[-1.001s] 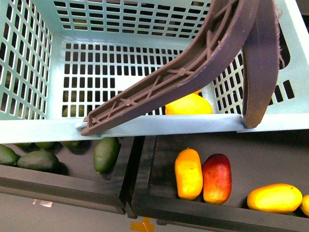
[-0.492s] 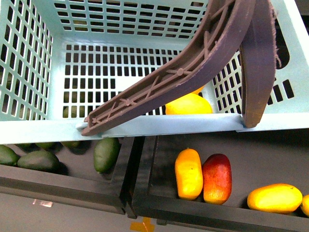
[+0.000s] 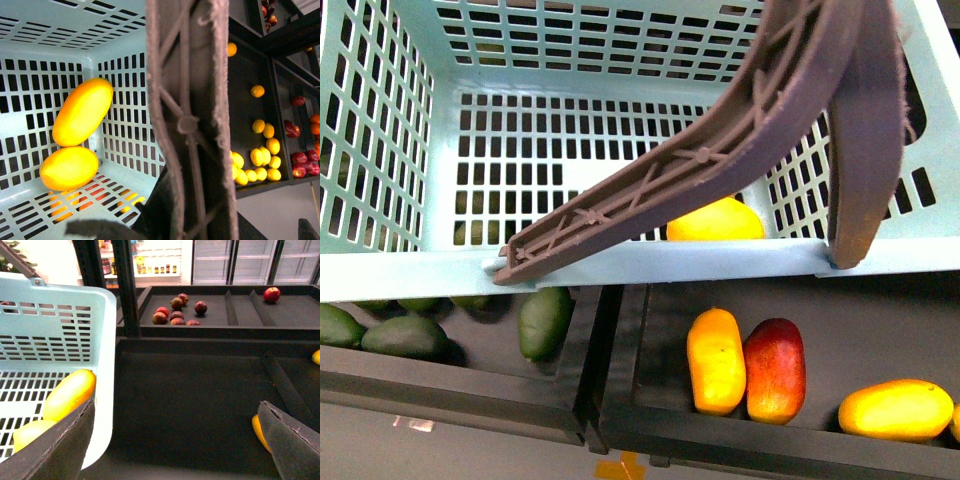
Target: Pick lemon and mango into basket
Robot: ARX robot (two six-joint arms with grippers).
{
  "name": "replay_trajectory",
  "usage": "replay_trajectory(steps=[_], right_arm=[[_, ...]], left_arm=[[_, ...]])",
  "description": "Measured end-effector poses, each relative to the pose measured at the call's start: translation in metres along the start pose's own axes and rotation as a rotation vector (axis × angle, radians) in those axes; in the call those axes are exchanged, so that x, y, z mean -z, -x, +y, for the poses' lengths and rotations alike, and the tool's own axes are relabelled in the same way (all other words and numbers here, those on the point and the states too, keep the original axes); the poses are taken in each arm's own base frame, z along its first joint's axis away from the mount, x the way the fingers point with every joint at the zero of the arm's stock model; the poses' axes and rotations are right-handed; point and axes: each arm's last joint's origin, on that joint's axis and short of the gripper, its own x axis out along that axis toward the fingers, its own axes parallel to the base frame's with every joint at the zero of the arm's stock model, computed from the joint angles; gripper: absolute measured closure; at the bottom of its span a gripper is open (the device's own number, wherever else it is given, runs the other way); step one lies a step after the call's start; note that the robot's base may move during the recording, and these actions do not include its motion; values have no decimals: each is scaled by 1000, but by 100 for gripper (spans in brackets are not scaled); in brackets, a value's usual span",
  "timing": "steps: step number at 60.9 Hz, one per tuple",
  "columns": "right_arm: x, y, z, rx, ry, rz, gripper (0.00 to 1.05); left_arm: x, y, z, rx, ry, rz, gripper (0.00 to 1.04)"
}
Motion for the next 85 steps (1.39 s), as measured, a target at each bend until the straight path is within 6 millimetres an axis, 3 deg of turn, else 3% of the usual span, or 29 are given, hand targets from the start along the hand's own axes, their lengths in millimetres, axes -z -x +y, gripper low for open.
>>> replay_trajectory(steps=[85], right_arm=[[0, 0, 0, -10, 1, 1, 9]], left_arm=[[-2, 0, 2, -1, 3, -1, 100]])
